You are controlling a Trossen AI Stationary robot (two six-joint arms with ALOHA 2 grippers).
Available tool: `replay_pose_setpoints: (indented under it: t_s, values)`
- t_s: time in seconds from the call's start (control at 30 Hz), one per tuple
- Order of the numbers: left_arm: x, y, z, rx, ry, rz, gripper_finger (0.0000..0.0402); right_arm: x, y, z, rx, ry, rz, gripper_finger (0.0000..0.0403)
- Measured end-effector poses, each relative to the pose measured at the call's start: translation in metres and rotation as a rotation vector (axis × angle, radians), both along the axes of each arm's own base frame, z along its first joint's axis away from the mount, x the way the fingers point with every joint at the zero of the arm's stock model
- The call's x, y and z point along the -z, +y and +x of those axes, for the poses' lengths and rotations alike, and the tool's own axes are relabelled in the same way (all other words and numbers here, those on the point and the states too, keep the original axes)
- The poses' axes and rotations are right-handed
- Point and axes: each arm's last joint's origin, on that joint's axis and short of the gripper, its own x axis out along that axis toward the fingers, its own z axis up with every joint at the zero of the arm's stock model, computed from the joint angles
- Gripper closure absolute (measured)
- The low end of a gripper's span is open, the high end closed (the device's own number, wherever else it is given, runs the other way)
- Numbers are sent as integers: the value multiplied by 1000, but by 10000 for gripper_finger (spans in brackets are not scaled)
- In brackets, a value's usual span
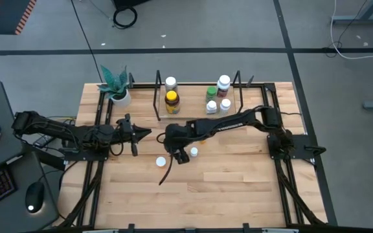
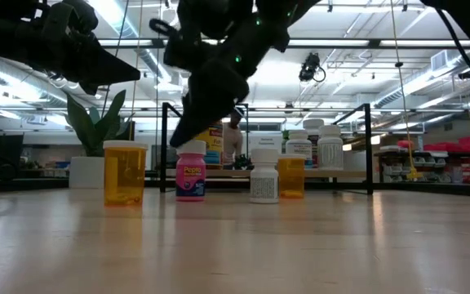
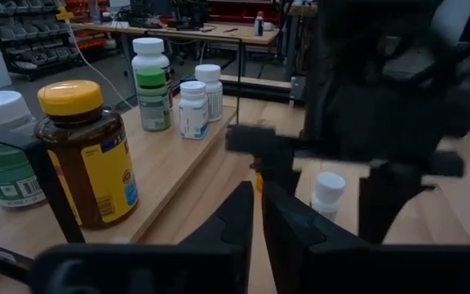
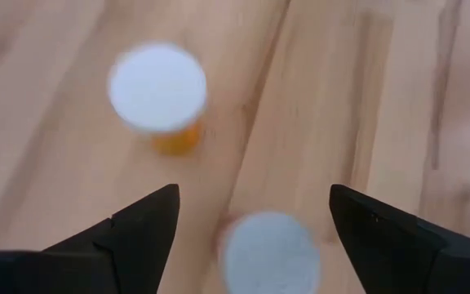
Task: Pick and place medicine bottles onto shelf by color
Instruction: Put the pink medicine bottle on the shelf
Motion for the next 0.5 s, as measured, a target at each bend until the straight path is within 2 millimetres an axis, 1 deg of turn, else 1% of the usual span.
replay_pose_setpoints:
  t_s: [0.07,0.17,0.37,0.5]
  values:
    - [0,0,0,0,0,0,371,3,-1,-1,5,27,-5,81]
    - [0,0,0,0,0,0,373,2,-4,-3,22,42,3,83]
    - [0,0,0,0,0,0,365,5,-13,-7,65,86,19,92]
    - [0,0,0,0,0,0,363,12,-17,-9,79,97,23,103]
